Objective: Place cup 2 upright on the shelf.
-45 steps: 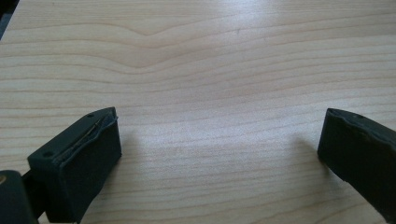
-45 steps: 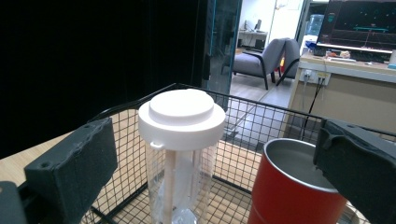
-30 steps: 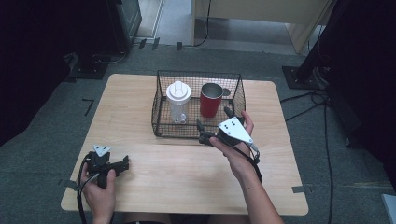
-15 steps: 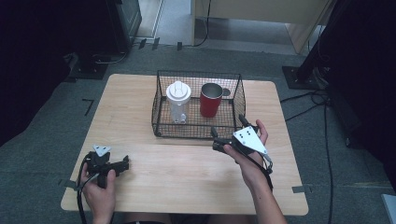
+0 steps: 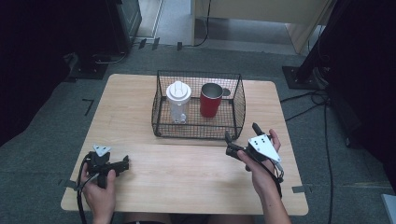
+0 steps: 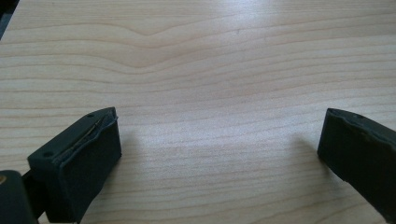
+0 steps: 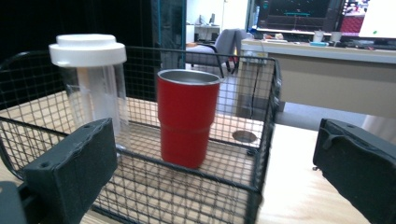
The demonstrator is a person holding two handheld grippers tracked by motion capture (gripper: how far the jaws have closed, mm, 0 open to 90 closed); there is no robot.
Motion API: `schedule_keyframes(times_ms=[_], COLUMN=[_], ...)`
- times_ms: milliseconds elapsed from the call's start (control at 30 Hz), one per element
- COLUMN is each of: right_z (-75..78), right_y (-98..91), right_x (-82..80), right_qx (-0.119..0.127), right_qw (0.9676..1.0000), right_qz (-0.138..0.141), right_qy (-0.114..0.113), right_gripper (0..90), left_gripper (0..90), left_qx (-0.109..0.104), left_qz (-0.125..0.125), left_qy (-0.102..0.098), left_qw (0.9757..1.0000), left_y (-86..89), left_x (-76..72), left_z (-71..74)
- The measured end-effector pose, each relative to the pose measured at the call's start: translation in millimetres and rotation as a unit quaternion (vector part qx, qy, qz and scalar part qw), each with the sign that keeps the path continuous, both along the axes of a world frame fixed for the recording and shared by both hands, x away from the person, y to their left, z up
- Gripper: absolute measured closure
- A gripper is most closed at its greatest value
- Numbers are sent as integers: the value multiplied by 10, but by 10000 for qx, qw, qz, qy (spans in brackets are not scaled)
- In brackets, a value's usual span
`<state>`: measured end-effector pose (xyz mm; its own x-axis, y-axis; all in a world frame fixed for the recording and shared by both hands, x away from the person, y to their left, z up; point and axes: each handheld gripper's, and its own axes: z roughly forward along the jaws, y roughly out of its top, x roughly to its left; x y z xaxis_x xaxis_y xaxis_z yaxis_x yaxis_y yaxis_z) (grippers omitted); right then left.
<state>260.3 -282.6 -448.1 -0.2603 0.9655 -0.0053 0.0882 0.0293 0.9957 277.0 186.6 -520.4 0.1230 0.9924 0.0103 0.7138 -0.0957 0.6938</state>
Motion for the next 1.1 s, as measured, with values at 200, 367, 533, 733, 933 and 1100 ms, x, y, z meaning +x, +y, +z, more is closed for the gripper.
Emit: schedule_keyframes(times_ms=[200, 367, 533, 733, 933, 1100], right_z=[-113, -208, -273, -347, -418, -508], right_y=[-143, -267, -353, -462, -585, -686], right_x=[-55, -95, -139, -204, -253, -315], right_qx=[7, 32, 31, 24, 64, 27], right_qw=[9998, 9992, 9988, 9980, 9965, 9951], right_qz=[-195, -332, -410, -521, -711, -824], right_qy=[92, 203, 264, 343, 437, 548], right_gripper=[0, 0, 0, 0, 0, 0], left_gripper=[0, 0, 0, 0, 0, 0], left_qx=[0, 1, 0, 3, 2, 5], left_qz=[2, 1, 0, -2, -2, 0], left_qy=[1, 2, 0, 3, 2, 5], left_qw=[10000, 10000, 10000, 10000, 10000, 10000], left_y=[0, 0, 0, 1, 0, 0], left_x=[0, 0, 0, 0, 0, -1], left_z=[0, 0, 0, 0, 0, 0])
